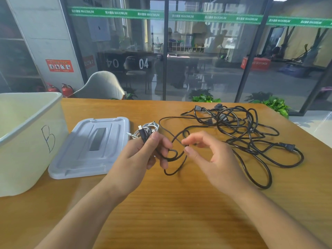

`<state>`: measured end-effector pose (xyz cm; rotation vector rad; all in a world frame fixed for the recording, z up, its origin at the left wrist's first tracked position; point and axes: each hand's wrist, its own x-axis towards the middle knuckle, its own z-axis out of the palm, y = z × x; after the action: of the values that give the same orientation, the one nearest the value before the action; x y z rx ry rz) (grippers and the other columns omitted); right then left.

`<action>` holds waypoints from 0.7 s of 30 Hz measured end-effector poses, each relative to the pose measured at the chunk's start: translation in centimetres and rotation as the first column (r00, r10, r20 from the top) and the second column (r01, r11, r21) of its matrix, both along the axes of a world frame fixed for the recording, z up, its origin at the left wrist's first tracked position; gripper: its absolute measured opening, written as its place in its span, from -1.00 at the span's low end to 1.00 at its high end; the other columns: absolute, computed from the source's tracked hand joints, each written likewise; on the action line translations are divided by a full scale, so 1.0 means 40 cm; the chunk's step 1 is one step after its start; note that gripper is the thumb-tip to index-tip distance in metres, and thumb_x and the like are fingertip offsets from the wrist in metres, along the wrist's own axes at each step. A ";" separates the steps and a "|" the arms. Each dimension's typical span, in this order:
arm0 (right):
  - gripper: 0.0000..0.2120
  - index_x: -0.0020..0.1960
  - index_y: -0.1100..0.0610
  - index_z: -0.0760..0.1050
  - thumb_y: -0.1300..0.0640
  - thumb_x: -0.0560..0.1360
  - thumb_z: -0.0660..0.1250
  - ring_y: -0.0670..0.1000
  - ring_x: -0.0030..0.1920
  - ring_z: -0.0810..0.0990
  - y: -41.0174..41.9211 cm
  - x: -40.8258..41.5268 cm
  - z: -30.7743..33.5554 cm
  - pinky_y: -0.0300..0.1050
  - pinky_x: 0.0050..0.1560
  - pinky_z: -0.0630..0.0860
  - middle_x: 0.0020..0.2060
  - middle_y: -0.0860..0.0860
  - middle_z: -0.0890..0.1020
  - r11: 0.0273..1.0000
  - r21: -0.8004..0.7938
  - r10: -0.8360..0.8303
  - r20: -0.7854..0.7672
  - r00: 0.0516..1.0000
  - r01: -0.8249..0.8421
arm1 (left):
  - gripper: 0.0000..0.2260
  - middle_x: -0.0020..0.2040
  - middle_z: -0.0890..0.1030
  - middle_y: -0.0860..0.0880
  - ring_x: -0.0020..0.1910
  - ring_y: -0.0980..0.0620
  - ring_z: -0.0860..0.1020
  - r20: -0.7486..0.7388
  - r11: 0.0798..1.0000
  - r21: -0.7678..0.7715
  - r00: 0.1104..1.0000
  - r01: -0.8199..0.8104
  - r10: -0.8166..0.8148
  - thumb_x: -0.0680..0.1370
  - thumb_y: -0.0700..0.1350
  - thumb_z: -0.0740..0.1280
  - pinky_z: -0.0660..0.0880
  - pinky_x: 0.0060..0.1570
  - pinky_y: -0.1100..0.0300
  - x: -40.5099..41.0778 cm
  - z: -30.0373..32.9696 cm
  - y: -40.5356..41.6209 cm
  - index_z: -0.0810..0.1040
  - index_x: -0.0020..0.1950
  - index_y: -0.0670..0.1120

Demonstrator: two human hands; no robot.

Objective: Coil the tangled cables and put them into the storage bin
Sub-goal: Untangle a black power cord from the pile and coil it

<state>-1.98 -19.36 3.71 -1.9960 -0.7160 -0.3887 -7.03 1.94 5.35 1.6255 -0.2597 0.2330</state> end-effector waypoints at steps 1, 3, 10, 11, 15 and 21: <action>-0.92 0.04 -0.12 0.64 0.00 0.65 0.37 -0.16 0.16 0.62 0.001 -0.002 0.003 -0.41 0.10 0.44 0.00 -0.24 0.69 1.000 -0.013 0.004 -0.011 1.000 -0.004 | -0.58 -0.22 0.59 -0.08 -0.32 0.07 0.55 0.000 1.000 -0.002 1.000 0.006 -0.006 0.70 0.10 0.13 0.35 -0.34 0.28 -0.001 0.001 0.000 0.65 -0.02 -0.15; -0.82 -0.01 -0.12 0.67 -0.04 0.67 0.31 -0.16 0.08 0.65 -0.001 -0.002 0.008 -0.44 0.04 0.42 -0.09 -0.24 0.72 1.000 -0.025 0.011 -0.008 1.000 -0.011 | -0.57 -0.21 0.59 -0.08 -0.31 0.06 0.55 0.000 1.000 -0.008 1.000 0.006 -0.006 0.73 0.09 0.13 0.35 -0.34 0.28 -0.001 0.002 0.001 0.66 -0.02 -0.14; -0.54 0.31 -0.32 0.55 -0.02 0.48 0.57 -0.08 -0.43 0.56 -0.012 -0.013 0.019 -0.37 -0.22 0.45 -0.04 -0.36 0.70 0.966 -0.232 0.093 -0.090 0.992 -0.111 | -0.58 -0.21 0.60 -0.05 -0.34 0.10 0.54 -0.007 1.000 -0.003 1.000 -0.015 0.015 0.73 0.07 0.10 0.37 -0.33 0.32 0.000 0.001 0.006 0.68 -0.02 -0.10; -0.48 0.34 -0.33 0.52 -0.07 0.45 0.59 -0.07 -0.42 0.55 -0.013 -0.014 0.021 -0.31 -0.18 0.47 -0.03 -0.37 0.68 0.953 -0.282 0.094 -0.084 0.992 -0.114 | -0.58 -0.21 0.60 -0.05 -0.34 0.09 0.54 -0.009 1.000 -0.004 1.000 -0.018 0.018 0.72 0.08 0.10 0.37 -0.33 0.32 0.000 0.001 0.006 0.68 -0.03 -0.09; -0.63 0.24 -0.28 0.62 -0.20 0.45 0.54 -0.08 -0.30 0.59 -0.011 -0.013 0.016 -0.20 -0.17 0.46 0.05 -0.27 0.57 0.899 -0.424 0.093 -0.065 0.994 -0.111 | -0.57 -0.21 0.59 -0.03 -0.33 0.09 0.54 -0.010 1.000 0.001 1.000 -0.021 0.021 0.74 0.09 0.11 0.37 -0.33 0.32 -0.001 0.001 0.007 0.68 -0.04 -0.06; -0.69 0.34 -0.26 0.58 0.03 0.65 0.38 -0.05 -0.38 0.58 -0.012 -0.010 0.011 -0.31 -0.24 0.41 -0.01 -0.26 0.62 0.938 -0.331 0.083 -0.082 0.993 -0.106 | -0.58 -0.20 0.59 -0.03 -0.31 0.04 0.56 -0.020 1.000 -0.016 1.000 -0.021 0.020 0.72 0.15 0.13 0.37 -0.33 0.31 0.003 -0.002 0.007 0.69 -0.06 -0.02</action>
<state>-2.38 -19.84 4.13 -2.2702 -0.8786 -0.1468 -6.90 2.24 5.27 1.6144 -0.2258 0.2340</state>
